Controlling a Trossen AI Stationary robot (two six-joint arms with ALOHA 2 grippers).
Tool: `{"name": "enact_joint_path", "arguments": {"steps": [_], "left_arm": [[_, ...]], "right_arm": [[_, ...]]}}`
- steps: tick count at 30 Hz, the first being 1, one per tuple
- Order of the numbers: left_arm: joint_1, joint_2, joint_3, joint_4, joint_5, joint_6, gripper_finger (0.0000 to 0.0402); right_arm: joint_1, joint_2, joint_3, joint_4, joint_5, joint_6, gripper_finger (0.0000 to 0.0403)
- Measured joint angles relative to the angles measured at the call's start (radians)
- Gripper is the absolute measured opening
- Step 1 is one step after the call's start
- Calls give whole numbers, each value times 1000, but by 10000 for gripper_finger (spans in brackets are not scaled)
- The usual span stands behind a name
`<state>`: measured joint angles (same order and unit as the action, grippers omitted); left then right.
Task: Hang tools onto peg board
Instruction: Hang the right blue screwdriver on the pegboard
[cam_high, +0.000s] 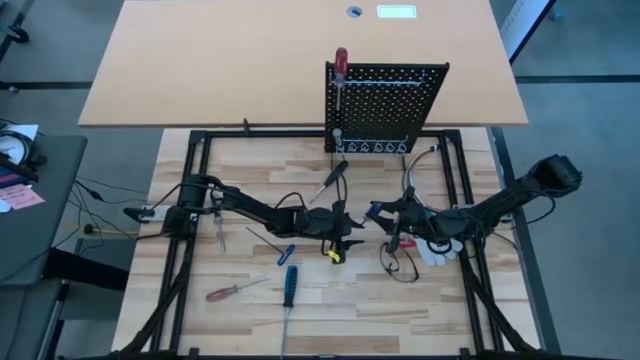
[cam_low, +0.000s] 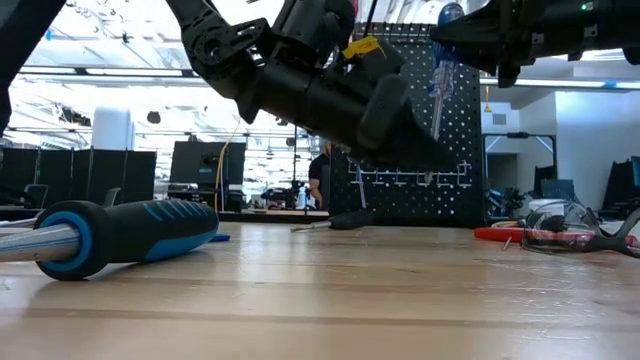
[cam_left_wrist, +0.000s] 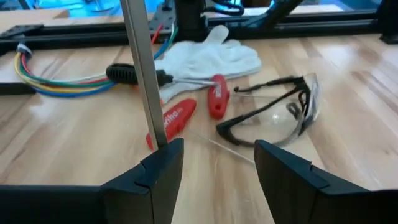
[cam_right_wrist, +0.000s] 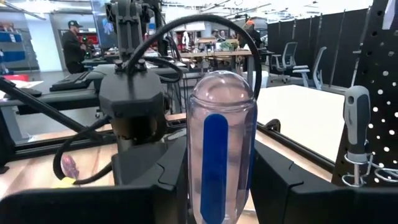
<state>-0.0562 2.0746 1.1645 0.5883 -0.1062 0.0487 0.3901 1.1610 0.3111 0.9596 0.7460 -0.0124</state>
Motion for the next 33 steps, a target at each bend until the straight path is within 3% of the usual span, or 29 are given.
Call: {"name": "enact_joint_path", "arguments": {"steps": [17, 27, 33], "left_arm": [[24, -51, -6, -114, -11, 84, 193], [17, -26, -7, 58, -4, 60, 193], [12, -35, -4, -10, -61, 35, 193]], "right_arm": [[40, -5, 3, -5, 69, -32, 121], [42, -6, 3, 22, 71, -45, 121], [41, -4, 3, 2, 71, -49, 121]]}}
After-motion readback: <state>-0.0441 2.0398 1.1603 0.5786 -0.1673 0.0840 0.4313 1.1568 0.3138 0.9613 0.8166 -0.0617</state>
